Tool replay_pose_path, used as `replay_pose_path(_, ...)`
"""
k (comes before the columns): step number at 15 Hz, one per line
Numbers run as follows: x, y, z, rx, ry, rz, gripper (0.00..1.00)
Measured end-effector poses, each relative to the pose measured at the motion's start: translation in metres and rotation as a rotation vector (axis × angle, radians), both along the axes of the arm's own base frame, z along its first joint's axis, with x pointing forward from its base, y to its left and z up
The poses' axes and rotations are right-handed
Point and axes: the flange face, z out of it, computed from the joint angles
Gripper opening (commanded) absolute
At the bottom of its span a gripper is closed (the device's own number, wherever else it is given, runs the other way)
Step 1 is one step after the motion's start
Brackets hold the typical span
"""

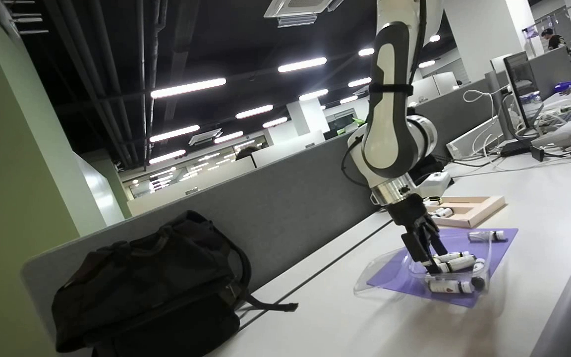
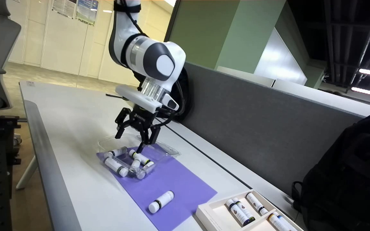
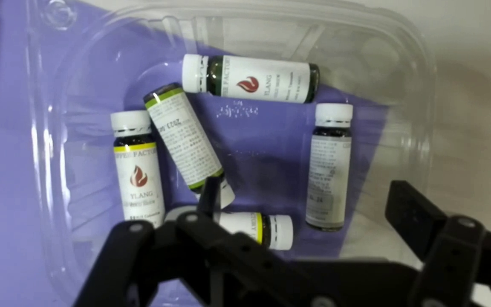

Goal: Take one vial from the transparent bowl and put it on the table

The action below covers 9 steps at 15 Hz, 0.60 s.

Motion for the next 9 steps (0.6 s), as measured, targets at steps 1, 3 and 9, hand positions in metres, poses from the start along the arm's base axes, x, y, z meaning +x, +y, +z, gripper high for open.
replay_pose_path(1, -0.0001, 0.0014, 0.0004, -0.012, -0.003, -0.002, 1.0)
replay_pose_path(3, -0.0008, 0.0035, 0.0003, -0.035, -0.008, -0.011, 1.0)
replay_pose_path(9, -0.002, 0.0061, -0.0003, -0.06, -0.012, -0.031, 1.0)
